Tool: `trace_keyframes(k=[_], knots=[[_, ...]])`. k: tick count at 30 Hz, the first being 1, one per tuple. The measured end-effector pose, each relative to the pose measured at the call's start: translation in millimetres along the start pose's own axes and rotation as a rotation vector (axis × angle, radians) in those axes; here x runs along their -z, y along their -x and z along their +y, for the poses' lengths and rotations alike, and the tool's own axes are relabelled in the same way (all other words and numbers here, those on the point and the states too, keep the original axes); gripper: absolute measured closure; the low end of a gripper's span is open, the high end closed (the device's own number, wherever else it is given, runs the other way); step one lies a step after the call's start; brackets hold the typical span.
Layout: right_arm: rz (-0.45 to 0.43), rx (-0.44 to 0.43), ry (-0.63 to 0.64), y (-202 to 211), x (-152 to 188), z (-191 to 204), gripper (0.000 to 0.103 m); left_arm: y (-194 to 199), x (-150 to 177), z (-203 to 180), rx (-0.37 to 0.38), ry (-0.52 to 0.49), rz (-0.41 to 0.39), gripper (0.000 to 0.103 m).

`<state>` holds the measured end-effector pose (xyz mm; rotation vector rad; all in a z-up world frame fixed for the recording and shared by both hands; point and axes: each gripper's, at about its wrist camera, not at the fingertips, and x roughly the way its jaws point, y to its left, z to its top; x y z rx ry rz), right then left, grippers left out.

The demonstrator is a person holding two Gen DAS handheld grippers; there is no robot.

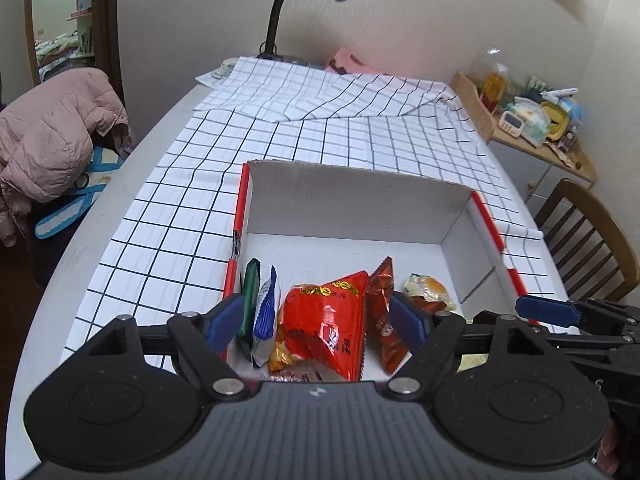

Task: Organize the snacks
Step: 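Pull both open grippers back out toward the remaining snacks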

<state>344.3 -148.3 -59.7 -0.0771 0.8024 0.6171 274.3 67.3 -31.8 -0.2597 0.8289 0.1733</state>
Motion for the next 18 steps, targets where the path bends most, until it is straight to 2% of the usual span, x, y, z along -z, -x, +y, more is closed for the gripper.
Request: trace_keyframes(k=[4, 6, 10, 15, 16, 18], knots=[[-0.022, -0.013, -0.02, 13.7, 4.9, 0.3, 0.038, 15.4, 9.5, 0.5, 0.013, -0.007, -0.017, 0.022], [-0.035, -0.021, -0.026, 21.2, 9.3, 2.0, 0.006, 23.0, 15.2, 1.6, 0.021, -0.009, -0.024, 0.022], [-0.06, -0.022, 0.003, 36.3, 18.6, 7.4, 0.005, 38.7, 28.6, 6.1, 0.042, -0.005, -0.038, 0.018], [-0.081, -0.047, 0.031, 56.4, 38.2, 12.7, 0.0, 54.8, 51.6, 19.2, 0.051, 0.034, -0.053, 0.007], [-0.077, -0.052, 0.035, 58.9, 43.0, 13.8, 0.0, 56.4, 55.9, 23.0, 0.054, 0.047, -0.05, 0.004], [-0.073, -0.055, 0.047, 63.8, 52.9, 16.1, 0.0, 58.0, 64.0, 32.8, 0.084, 0.077, -0.029, 0.003]])
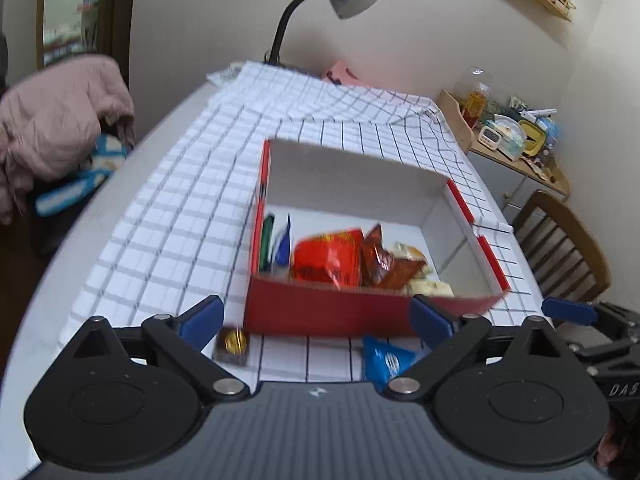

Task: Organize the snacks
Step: 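Pull both open grippers back out toward the remaining snacks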

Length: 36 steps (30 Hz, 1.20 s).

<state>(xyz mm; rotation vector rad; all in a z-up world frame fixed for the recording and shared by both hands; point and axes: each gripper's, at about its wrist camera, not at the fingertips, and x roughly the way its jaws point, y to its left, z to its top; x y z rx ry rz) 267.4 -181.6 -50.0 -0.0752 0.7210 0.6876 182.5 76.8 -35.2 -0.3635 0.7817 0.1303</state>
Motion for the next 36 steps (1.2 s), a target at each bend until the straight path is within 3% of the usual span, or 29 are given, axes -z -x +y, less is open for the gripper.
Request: trace_keyframes(k=[5, 18, 32, 36], knots=[[0.009, 0.016, 0.021, 9.6, 25.6, 5.1, 0.0, 4.4, 22.7, 17.2, -0.02, 0.038, 0.023, 0.003], [0.098, 0.057, -0.02, -3.0, 68.6, -13.0, 0.0, -18.9, 53.4, 23.6, -0.133, -0.04, 0.086, 0.003], [0.187, 0.116, -0.017, -59.9, 67.8, -40.0, 0.007, -73.8, 48.0, 41.3, -0.277, -0.027, 0.161, 0.003], [0.213, 0.127, 0.023, -71.6, 63.1, -40.2, 0.008, -89.8, 46.5, 47.0, -0.289, -0.022, 0.218, 0.003]])
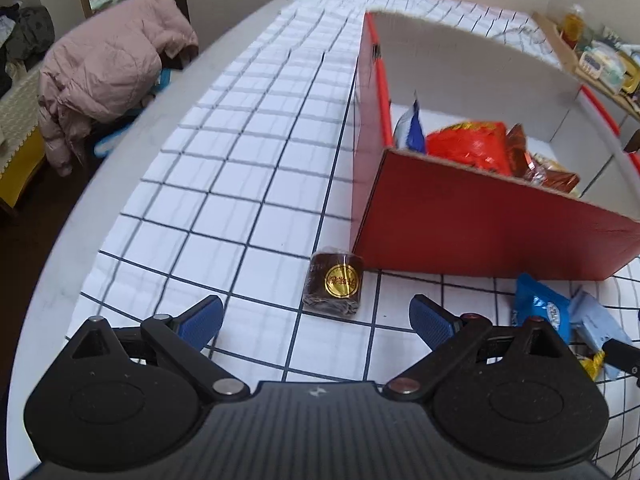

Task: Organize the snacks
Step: 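Grasp the brown round cake with the left gripper while the right grasps the light blue packet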

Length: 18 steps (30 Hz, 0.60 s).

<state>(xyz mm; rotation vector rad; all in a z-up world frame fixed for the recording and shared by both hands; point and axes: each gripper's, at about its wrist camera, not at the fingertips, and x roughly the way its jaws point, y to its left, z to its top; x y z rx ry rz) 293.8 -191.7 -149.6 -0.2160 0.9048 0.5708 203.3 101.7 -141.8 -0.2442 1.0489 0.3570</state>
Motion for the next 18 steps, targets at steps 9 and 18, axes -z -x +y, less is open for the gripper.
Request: trace_keyframes(k=[9, 18], knots=[[0.049, -0.014, 0.02, -16.2, -12.1, 3.1, 0.015, -18.3, -6.7, -2.2, -0.045, 0.0, 0.029, 0.005], [0.072, -0.022, 0.031, -25.9, -16.7, 10.1, 0.028, -25.5, -9.6, -8.7, -0.057, -0.032, 0.025, 0.026]])
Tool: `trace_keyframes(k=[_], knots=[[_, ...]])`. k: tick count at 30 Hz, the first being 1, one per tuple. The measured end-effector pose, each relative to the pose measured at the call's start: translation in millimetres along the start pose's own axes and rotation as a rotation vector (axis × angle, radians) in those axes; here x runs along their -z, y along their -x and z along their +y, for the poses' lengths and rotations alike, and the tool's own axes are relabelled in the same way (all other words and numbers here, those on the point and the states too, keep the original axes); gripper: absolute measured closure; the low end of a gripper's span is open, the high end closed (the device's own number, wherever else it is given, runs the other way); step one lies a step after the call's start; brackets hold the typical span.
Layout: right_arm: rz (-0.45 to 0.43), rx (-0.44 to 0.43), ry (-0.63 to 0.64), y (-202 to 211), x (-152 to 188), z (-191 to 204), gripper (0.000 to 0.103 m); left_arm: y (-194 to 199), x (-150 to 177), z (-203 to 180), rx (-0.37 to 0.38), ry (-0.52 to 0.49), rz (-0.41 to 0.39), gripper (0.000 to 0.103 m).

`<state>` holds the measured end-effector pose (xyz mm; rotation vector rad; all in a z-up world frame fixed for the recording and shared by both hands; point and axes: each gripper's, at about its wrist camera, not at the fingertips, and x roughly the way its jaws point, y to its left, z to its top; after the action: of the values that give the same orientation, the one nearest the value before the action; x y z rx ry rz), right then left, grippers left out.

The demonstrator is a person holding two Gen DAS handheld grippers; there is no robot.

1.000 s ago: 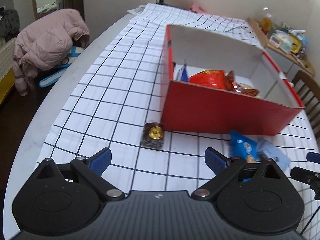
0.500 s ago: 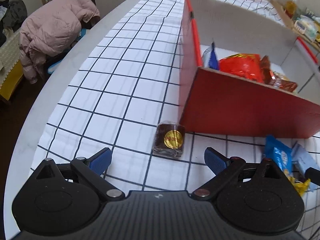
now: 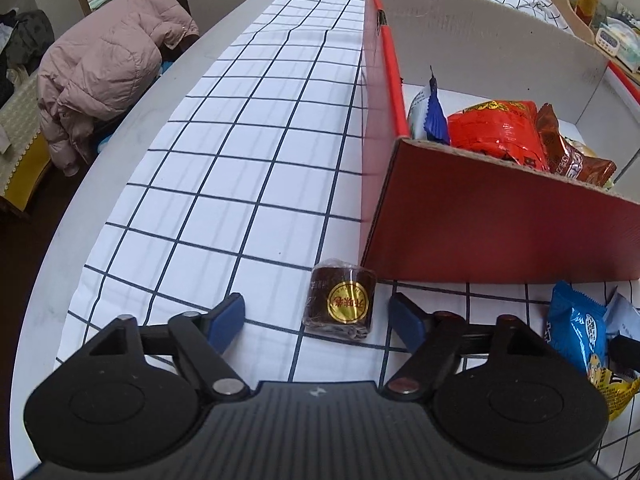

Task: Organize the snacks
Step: 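Grasp the brown round cake with the left gripper while the right grasps the light blue packet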

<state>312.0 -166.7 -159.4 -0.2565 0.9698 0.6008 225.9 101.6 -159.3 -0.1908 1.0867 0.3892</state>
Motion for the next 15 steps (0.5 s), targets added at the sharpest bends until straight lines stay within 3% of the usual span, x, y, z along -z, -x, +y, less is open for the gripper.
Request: trace_keyframes(k=[8, 12, 15], knots=[[0.008, 0.001, -0.024, -4.3, -0.2, -0.6, 0.04, 2.9, -2.3, -1.0, 0.027, 0.0, -0.017, 0.055], [0.013, 0.004, -0.014, -4.8, 1.9, 1.0, 0.047, 4.0, -2.2, 1.0, 0.044, 0.013, -0.024, 0.06], [0.01, 0.006, -0.022, -4.3, 3.1, 1.5, 0.049, 4.8, -2.8, 4.3, 0.06, 0.029, -0.025, 0.07]])
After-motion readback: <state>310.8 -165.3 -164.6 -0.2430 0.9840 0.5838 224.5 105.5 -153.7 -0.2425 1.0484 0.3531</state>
